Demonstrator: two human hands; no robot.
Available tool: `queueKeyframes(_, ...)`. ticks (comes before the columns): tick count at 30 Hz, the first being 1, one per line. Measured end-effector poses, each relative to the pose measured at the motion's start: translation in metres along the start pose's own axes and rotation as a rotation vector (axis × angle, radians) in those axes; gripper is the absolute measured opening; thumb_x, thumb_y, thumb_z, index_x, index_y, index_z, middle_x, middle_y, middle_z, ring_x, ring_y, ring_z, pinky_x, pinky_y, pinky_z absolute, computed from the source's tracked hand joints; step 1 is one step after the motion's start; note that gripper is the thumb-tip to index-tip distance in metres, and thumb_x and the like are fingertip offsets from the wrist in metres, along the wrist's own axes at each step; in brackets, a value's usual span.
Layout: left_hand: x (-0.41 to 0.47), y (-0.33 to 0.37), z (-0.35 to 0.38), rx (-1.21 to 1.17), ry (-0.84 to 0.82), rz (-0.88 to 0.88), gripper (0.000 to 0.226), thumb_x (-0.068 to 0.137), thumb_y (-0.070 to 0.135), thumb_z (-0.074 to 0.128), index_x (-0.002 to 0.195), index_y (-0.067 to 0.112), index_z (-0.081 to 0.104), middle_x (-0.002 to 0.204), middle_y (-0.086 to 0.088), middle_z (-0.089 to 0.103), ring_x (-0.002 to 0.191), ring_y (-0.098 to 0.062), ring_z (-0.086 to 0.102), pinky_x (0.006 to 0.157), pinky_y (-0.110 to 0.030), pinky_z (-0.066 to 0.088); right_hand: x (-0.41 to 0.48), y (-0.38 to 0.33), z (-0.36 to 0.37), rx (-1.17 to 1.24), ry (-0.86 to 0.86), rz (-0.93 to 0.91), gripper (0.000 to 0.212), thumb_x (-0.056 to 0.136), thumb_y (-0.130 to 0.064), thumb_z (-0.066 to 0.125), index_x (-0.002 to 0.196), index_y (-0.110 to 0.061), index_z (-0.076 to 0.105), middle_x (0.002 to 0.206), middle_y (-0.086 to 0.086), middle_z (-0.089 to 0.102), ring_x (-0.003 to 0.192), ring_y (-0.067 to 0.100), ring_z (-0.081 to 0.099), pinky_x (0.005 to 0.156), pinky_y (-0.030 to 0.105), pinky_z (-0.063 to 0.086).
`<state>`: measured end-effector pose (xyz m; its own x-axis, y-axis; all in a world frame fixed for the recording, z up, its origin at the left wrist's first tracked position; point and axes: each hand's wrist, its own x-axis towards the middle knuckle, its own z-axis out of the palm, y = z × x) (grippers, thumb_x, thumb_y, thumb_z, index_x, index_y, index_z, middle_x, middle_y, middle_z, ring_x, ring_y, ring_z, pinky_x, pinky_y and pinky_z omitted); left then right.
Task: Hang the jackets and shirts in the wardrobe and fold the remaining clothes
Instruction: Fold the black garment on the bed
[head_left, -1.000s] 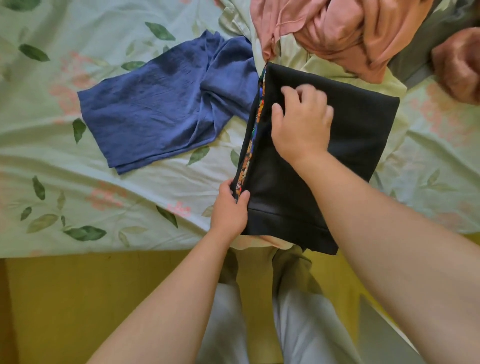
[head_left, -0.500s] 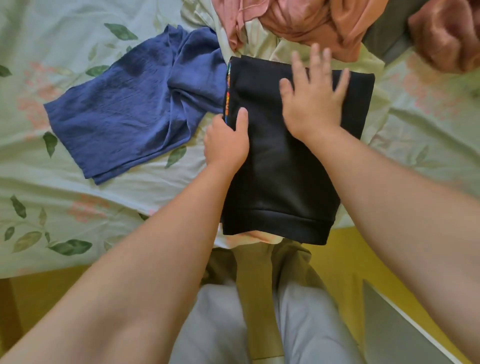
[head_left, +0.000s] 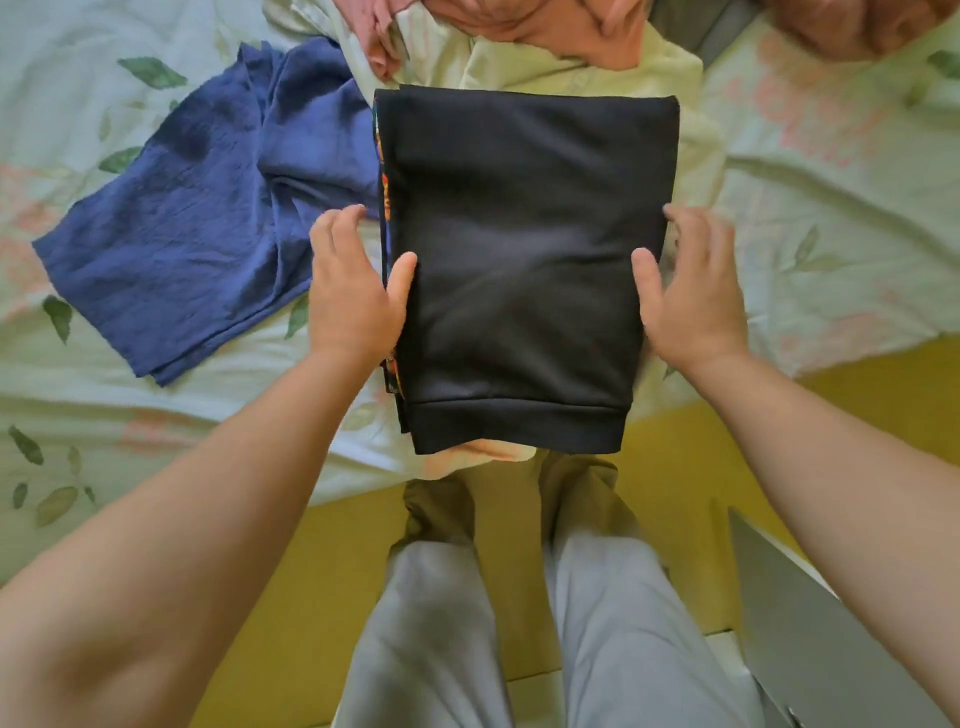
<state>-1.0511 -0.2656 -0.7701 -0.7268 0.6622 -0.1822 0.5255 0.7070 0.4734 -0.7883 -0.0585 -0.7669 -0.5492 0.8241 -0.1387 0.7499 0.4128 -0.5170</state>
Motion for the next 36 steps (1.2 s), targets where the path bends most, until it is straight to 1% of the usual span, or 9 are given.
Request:
queueKeyframes(2,-0.021,-0.011,-0.004,0.322,0.083,0.359,0.058,0.097,0.030,0.061,0.148,0.010,0.043,0.153,-0.015,0.042,0.143,-0.032,0.039,0.116,-0.046,0.032,-0.022,0.016,-0.001,-0.023,-0.016,-0.112,0.045,0.101,-0.028,0.052,0.140,-0.007,0.046,0.134,0.020,0.046,0.116,0.035,0.052,0.099,0.049,0.048)
queueKeyframes(4,-0.034,-0.021,-0.004,0.524,0.034,0.742,0.059,0.097,0.014,0.054,0.155,0.014,0.040,0.161,-0.008,0.038,0.150,-0.031,0.032,0.120,-0.051,0.027,-0.034,0.035,-0.003,-0.194,-0.007,-0.280,0.047,0.094,-0.016,0.056,0.139,-0.009,0.044,0.134,0.023,0.047,0.113,0.040,0.053,0.093,0.054,0.047)
queueKeyframes(6,-0.037,-0.028,-0.006,0.601,-0.086,1.059,0.063,0.099,0.004,0.041,0.160,0.016,0.032,0.166,-0.004,0.030,0.154,-0.028,0.025,0.123,-0.051,0.024,-0.041,0.053,-0.005,-0.430,-0.006,-0.533,0.059,0.087,-0.005,0.056,0.144,-0.012,0.043,0.144,0.022,0.043,0.129,0.042,0.048,0.101,0.054,0.040)
queueKeyframes(9,-0.022,-0.034,-0.008,0.655,-0.283,1.270,0.073,0.094,-0.002,0.037,0.163,0.014,0.018,0.170,-0.007,0.014,0.157,-0.032,0.012,0.126,-0.054,0.013,-0.044,0.062,-0.004,-0.584,-0.005,-0.821,0.064,0.092,0.003,0.049,0.153,-0.014,0.040,0.158,0.017,0.034,0.145,0.039,0.036,0.115,0.062,0.028)
queueKeyframes(16,0.025,-0.042,-0.002,0.690,-0.395,1.409,0.095,0.081,0.001,0.055,0.164,0.021,0.013,0.172,-0.005,0.005,0.157,-0.037,0.006,0.124,-0.061,0.012,-0.017,0.059,0.023,-0.678,-0.110,-1.093,0.061,0.100,0.004,0.031,0.158,-0.014,0.031,0.166,0.012,0.023,0.152,0.040,0.019,0.119,0.066,0.018)
queueKeyframes(21,0.049,-0.047,-0.003,0.637,-0.470,1.432,0.121,0.067,0.036,0.084,0.164,0.021,0.013,0.171,-0.008,0.006,0.157,-0.037,0.006,0.124,-0.061,0.007,-0.008,0.068,0.023,-0.627,-0.192,-1.069,0.058,0.103,-0.001,0.029,0.160,-0.014,0.026,0.166,0.015,0.022,0.153,0.041,0.015,0.121,0.063,0.014)
queueKeyframes(25,0.050,-0.051,-0.003,0.650,-0.519,1.340,0.129,0.064,0.056,0.084,0.164,0.023,0.009,0.171,-0.008,0.004,0.157,-0.037,0.003,0.124,-0.060,0.008,-0.007,0.059,0.026,-0.650,-0.334,-1.018,0.073,0.096,-0.032,0.048,0.161,-0.011,0.019,0.165,0.022,0.017,0.152,0.048,0.010,0.121,0.065,0.009)
queueKeyframes(31,0.029,-0.044,0.006,0.692,-0.515,1.180,0.121,0.070,0.050,0.076,0.164,0.023,0.006,0.172,-0.006,-0.002,0.158,-0.033,-0.001,0.125,-0.059,0.007,-0.009,0.041,0.016,-0.654,-0.478,-0.935,0.087,0.091,-0.039,0.058,0.161,-0.011,0.016,0.165,0.022,0.016,0.152,0.047,0.008,0.121,0.065,0.009)
queueKeyframes(36,0.007,-0.042,-0.007,0.491,-0.468,1.092,0.100,0.074,0.023,0.078,0.159,0.008,0.028,0.168,-0.013,0.021,0.155,-0.037,0.017,0.124,-0.059,0.016,-0.007,0.021,-0.010,-0.415,-0.598,-0.858,0.084,0.085,-0.027,0.075,0.157,-0.013,0.033,0.160,0.017,0.034,0.150,0.045,0.020,0.120,0.064,0.012)
